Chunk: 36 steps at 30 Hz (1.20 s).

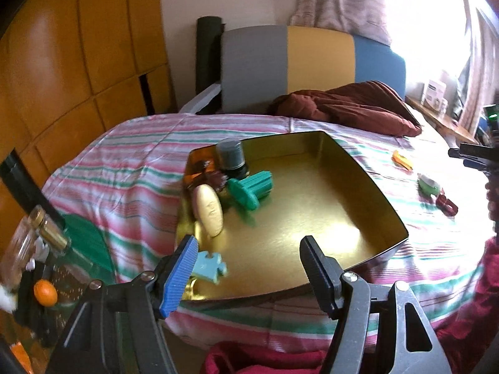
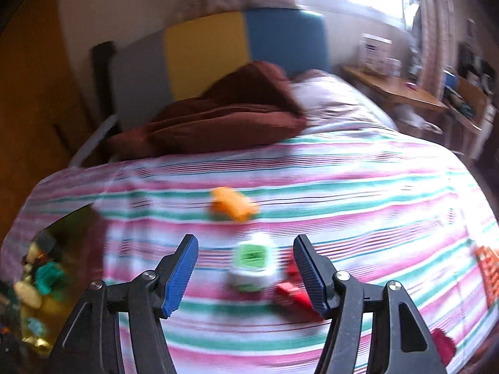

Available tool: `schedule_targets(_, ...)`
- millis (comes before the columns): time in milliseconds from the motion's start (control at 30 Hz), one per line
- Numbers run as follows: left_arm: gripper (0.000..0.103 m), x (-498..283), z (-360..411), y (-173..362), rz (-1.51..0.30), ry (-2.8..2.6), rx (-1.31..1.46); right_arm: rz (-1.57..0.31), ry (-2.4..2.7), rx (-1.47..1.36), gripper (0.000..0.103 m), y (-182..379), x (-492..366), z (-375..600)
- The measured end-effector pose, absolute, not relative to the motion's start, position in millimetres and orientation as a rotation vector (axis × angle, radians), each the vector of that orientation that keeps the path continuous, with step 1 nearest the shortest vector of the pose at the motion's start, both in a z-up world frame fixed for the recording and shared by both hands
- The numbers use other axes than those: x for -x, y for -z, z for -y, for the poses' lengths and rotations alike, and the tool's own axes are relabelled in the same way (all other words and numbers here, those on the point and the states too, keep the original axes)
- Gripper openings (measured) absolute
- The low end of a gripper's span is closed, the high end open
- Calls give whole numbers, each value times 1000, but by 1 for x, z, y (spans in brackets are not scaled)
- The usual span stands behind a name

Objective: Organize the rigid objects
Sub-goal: 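Move both open tools back toward the remaining objects on the bedspread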

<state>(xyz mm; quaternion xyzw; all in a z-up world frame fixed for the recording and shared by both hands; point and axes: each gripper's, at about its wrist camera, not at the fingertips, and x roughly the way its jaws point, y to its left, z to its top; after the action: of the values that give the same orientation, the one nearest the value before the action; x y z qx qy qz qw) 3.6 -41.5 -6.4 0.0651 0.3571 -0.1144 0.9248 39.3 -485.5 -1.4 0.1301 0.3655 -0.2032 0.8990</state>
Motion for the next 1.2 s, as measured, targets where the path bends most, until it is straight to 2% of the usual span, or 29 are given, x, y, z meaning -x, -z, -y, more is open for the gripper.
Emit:
schedule_targets(333, 69, -15, 92, -1, -725, 295, -221, -752, 546, -557, 64, 37, -6, 574)
schedule_targets(900, 69, -26, 185, 6, -775, 464, -274, -762, 553, -780, 64, 51, 9, 602)
schedule_targets(1200, 69, -23, 231, 11, -802, 567, -299, -802, 560, -791, 64, 58, 7, 604)
